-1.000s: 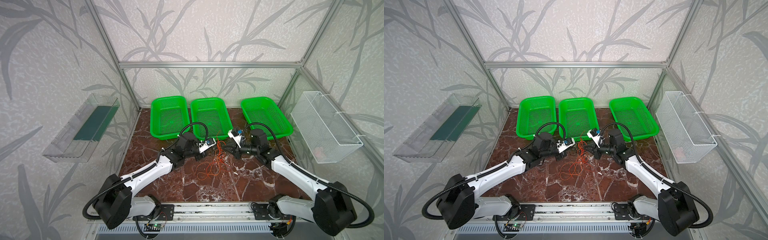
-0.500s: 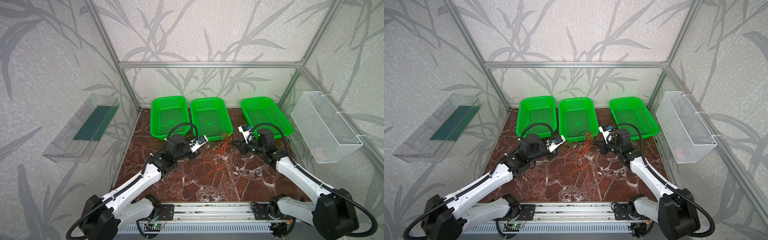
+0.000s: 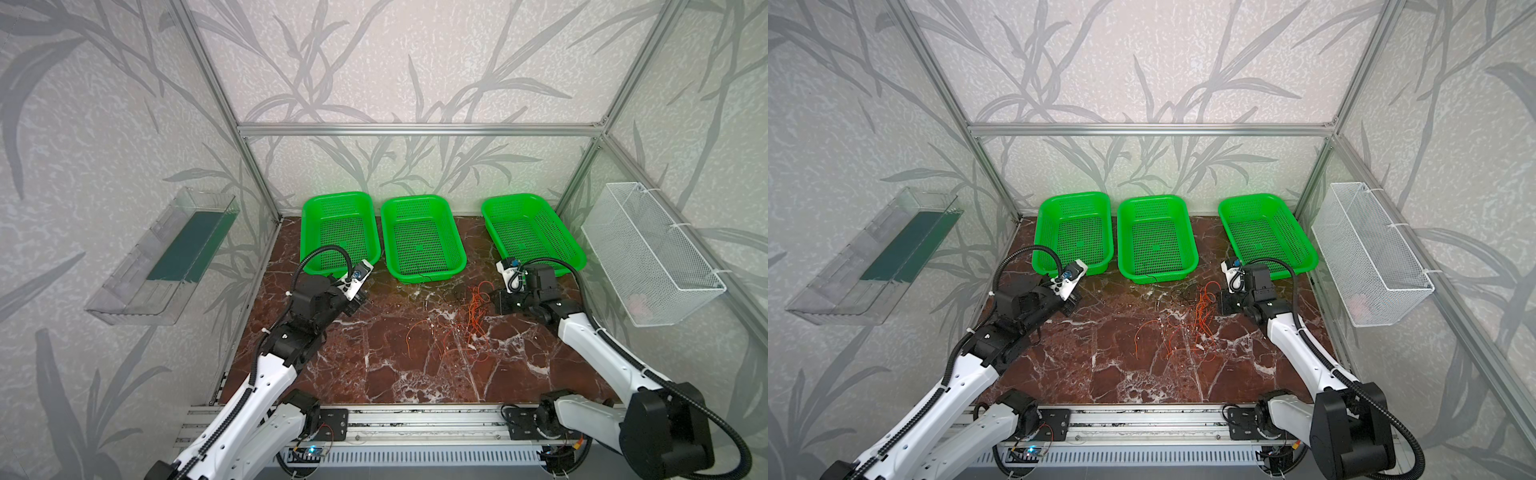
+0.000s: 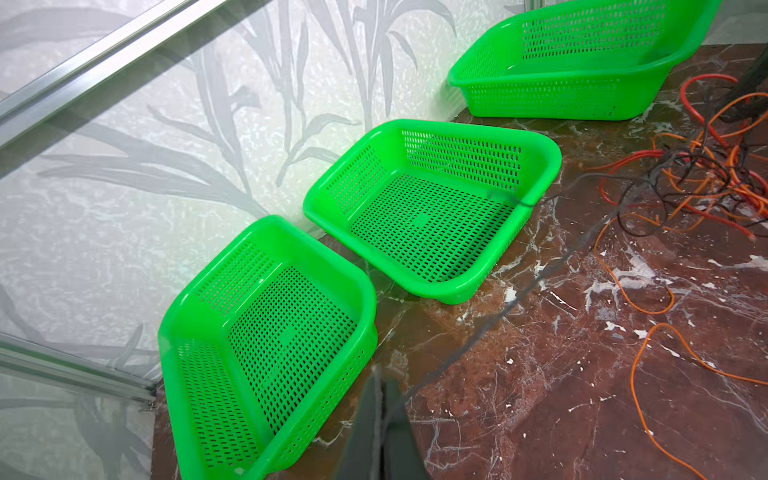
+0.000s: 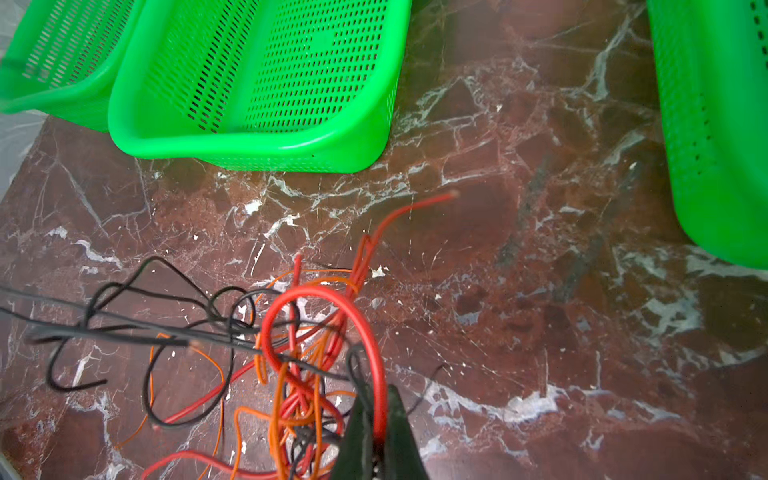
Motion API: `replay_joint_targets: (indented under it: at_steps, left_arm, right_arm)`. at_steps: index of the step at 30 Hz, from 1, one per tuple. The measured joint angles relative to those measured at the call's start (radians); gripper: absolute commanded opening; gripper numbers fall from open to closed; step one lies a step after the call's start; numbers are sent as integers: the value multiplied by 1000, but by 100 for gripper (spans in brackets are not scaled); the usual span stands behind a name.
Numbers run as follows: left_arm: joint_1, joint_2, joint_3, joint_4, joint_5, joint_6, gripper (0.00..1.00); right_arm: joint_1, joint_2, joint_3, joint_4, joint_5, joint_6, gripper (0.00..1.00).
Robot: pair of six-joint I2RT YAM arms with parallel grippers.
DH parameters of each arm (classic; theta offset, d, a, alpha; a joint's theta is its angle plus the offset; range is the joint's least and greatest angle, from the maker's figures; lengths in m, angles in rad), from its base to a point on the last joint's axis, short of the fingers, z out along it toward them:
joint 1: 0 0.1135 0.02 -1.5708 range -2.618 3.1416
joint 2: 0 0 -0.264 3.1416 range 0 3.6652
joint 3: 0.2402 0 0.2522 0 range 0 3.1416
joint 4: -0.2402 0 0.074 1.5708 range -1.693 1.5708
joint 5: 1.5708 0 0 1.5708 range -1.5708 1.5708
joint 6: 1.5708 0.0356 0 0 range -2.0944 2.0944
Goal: Untangle the cables
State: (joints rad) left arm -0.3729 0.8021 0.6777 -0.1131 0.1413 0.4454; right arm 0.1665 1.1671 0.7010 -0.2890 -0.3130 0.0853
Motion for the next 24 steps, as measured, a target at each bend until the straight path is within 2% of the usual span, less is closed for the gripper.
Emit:
replay_joint_targets:
  at_steps: [5, 9, 14, 19, 21, 24]
  left_arm:
    - [21, 2, 0, -30, 4, 0, 0]
    - [99, 1, 7, -36, -22, -2, 0]
    - [201, -4, 24, -47, 12, -24, 0]
    - [209, -19, 27, -51, 64, -39, 0]
    - [210, -21, 30, -66, 90, -38, 0]
    - [212, -29, 41, -89, 190, -43, 0]
  right_arm:
    - [-2, 35, 24, -56, 44, -49, 0]
    - [-42, 65, 26, -93, 115, -82, 0]
    - [-74, 107, 35, -130, 159, -121, 0]
    - [-76, 108, 37, -143, 192, -159, 0]
    - [-76, 108, 40, -151, 203, -181, 9]
    - [-75, 107, 42, -154, 181, -217, 38]
